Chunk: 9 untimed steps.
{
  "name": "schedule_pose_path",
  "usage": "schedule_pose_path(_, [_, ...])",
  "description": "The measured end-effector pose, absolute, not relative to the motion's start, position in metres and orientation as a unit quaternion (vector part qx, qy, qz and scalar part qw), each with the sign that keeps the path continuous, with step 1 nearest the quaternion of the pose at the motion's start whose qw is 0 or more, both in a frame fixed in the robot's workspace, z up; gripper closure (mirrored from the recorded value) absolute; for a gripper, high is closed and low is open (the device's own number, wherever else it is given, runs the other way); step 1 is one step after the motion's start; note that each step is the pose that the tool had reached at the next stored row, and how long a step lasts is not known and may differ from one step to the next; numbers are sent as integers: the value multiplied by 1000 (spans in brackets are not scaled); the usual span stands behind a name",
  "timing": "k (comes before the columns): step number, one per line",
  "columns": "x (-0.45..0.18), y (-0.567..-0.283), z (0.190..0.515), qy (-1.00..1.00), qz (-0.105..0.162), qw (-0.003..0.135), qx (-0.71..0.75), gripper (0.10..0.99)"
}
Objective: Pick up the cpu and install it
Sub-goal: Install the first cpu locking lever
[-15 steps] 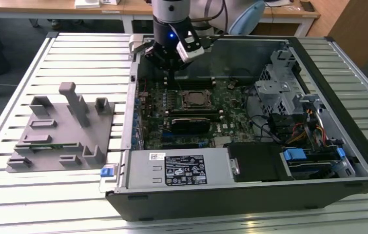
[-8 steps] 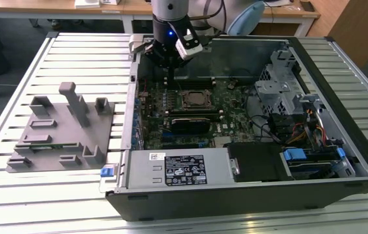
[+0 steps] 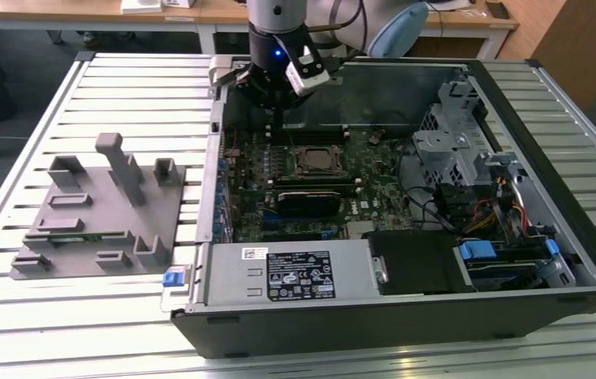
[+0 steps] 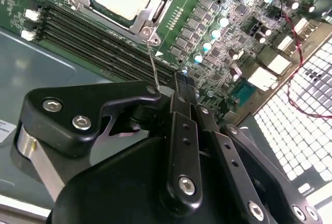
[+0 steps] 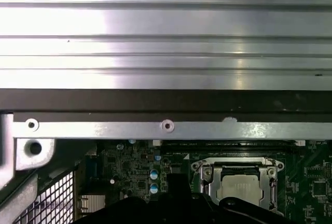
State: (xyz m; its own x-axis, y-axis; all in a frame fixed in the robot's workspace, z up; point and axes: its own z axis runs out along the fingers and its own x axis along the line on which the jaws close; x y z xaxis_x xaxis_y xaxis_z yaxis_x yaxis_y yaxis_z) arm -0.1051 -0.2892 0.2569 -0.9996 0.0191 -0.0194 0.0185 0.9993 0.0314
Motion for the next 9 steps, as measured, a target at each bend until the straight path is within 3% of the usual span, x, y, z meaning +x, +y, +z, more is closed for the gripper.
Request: schedule_pose_path(9, [-92,-288,256,1000,16,10,9,980])
